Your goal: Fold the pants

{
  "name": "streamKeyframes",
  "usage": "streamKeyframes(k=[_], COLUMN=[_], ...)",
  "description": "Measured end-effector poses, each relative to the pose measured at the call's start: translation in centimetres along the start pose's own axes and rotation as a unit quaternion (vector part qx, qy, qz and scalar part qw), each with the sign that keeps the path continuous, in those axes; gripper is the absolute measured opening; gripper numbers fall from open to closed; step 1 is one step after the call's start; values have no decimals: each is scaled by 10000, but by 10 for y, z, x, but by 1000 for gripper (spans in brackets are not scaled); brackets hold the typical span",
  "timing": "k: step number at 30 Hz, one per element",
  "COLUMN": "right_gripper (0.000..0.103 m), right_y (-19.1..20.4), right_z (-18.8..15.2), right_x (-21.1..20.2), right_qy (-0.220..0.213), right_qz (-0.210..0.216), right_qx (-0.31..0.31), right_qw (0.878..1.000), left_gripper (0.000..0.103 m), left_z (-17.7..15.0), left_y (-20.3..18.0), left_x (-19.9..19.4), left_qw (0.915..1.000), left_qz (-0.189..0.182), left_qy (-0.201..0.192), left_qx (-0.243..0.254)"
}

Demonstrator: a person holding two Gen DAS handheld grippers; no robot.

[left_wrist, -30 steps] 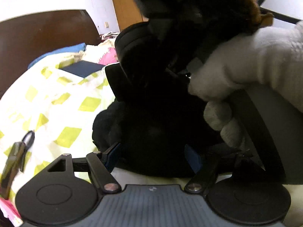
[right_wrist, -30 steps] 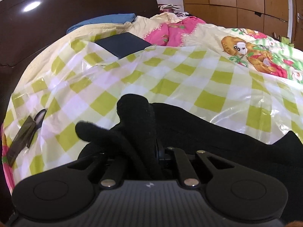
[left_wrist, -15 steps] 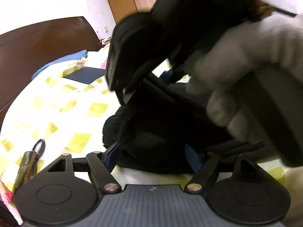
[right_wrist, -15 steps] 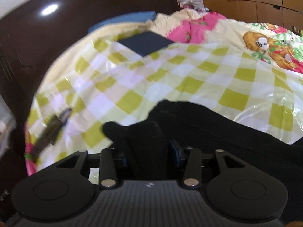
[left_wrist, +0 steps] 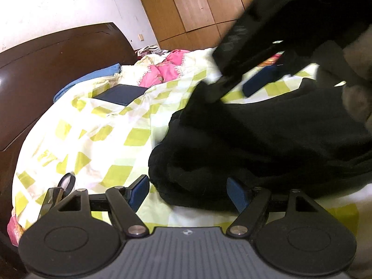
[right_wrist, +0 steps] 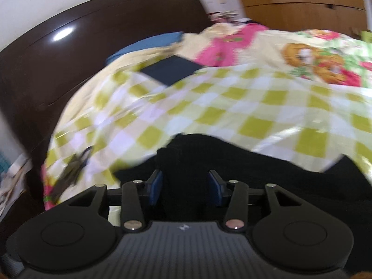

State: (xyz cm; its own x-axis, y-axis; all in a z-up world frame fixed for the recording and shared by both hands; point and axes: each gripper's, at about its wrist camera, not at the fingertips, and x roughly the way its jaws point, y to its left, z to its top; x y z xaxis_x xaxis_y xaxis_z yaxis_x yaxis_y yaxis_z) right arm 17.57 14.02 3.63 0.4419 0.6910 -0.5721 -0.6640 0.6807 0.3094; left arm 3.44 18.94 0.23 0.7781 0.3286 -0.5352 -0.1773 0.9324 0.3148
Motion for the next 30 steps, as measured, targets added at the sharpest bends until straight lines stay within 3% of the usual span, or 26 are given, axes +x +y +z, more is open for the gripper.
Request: streamKeyframes(k=[6, 9, 14, 19, 21, 23, 25, 28, 30], right_gripper=[46, 46, 46, 46, 47, 52, 54, 54, 62], right_y=[23, 13, -32, -95, -120, -149, -173, -195, -208], right_z=[-2, -3, -17, -43, -55, -70, -83, -98, -104], right_x=[10, -3, -48, -107, -129, -145, -145, -133, -125], right_qy=[146, 61, -59, -144, -248, -262, -104, -61, -121], right_qz=[523, 429, -632, -1781, -2185, -2407, -2305, -1666, -1241], right_qx=[-68, 164, 292, 782, 1043, 1437, 1934, 2471, 2729], right_qw=[9985, 9989, 9976, 9808, 9699, 9595, 9536, 9545, 9539], left_gripper=[86, 86, 86, 86, 87, 87, 88, 94, 95], left_z=[-12, -10, 17, 43, 47, 48, 37, 35, 45], left_y=[6, 13, 8, -22, -40, -54, -66, -69, -70], left_x=[1, -4, -11, 5, 16, 43, 71, 75, 71], left_qw=[9999, 9999, 9985, 9949, 9939, 9947, 9950, 9944, 9939], left_qz=[85, 139, 86, -391, -517, -591, -579, -558, -477], left_qy=[80, 2, -537, -904, -892, -599, -171, -156, -125], left_qx=[105, 0, 91, 203, 385, 589, 793, 882, 985])
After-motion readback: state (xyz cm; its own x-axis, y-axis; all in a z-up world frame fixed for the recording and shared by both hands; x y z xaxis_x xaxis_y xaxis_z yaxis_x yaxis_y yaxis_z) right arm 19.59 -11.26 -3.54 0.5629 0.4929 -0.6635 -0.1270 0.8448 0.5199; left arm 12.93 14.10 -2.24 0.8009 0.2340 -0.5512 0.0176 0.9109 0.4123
